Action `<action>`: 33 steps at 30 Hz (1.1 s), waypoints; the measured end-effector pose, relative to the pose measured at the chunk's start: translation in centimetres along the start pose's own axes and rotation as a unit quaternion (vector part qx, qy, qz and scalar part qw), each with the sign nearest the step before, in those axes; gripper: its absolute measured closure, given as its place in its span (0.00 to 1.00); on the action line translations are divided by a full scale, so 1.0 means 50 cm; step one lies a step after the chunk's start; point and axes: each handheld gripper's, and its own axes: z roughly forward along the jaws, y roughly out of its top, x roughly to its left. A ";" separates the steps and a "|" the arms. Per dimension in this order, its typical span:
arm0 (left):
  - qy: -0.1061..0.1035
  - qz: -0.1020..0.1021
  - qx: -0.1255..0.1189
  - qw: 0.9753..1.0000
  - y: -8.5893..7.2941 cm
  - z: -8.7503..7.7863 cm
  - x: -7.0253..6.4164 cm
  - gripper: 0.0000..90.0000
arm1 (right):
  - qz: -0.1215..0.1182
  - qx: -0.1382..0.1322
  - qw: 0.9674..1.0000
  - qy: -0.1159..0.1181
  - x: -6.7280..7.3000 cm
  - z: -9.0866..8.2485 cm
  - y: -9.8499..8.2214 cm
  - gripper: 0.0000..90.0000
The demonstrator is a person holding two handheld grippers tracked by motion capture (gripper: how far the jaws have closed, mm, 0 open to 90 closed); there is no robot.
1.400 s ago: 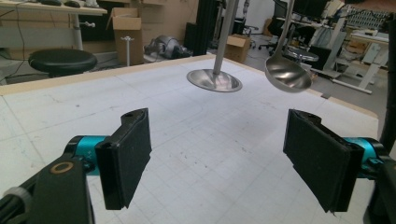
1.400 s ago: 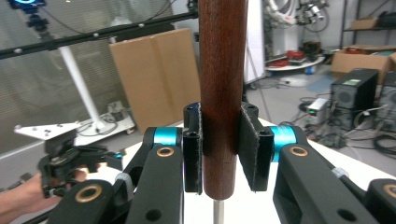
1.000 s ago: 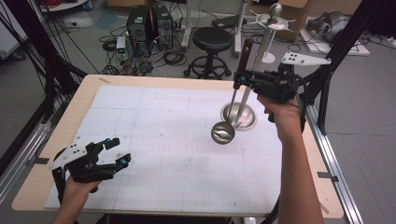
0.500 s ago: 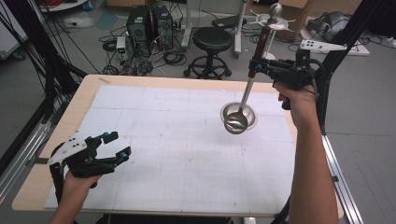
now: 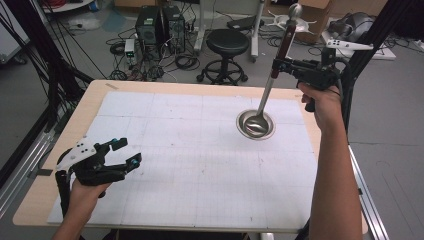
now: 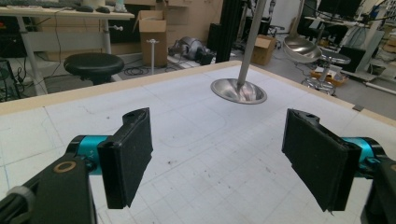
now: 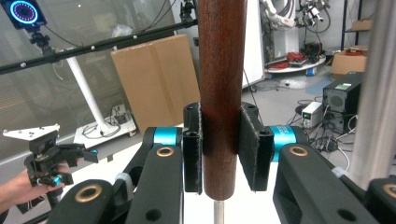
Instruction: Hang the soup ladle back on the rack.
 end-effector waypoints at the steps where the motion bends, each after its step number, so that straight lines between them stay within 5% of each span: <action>1: 0.000 0.000 0.000 1.000 0.000 0.000 0.000 0.28 | 0.001 -0.002 1.000 0.000 -0.002 -0.001 0.000 0.81; 19: 0.000 -0.002 0.004 1.000 -0.003 0.006 0.001 0.28 | 0.017 0.010 1.000 -0.018 -0.024 0.003 -0.013 0.79; 22: -0.002 -0.003 0.004 1.000 -0.005 0.007 0.001 0.28 | 0.018 0.011 0.999 -0.049 -0.017 -0.001 -0.017 0.63; 28: -0.007 -0.007 0.003 1.000 -0.015 0.007 0.010 0.28 | -0.019 0.041 0.986 -0.163 0.026 -0.040 -0.044 0.46; 33: -0.007 -0.018 0.002 1.000 -0.036 0.002 0.024 0.27 | -0.037 0.068 0.972 -0.223 0.076 -0.080 -0.109 0.30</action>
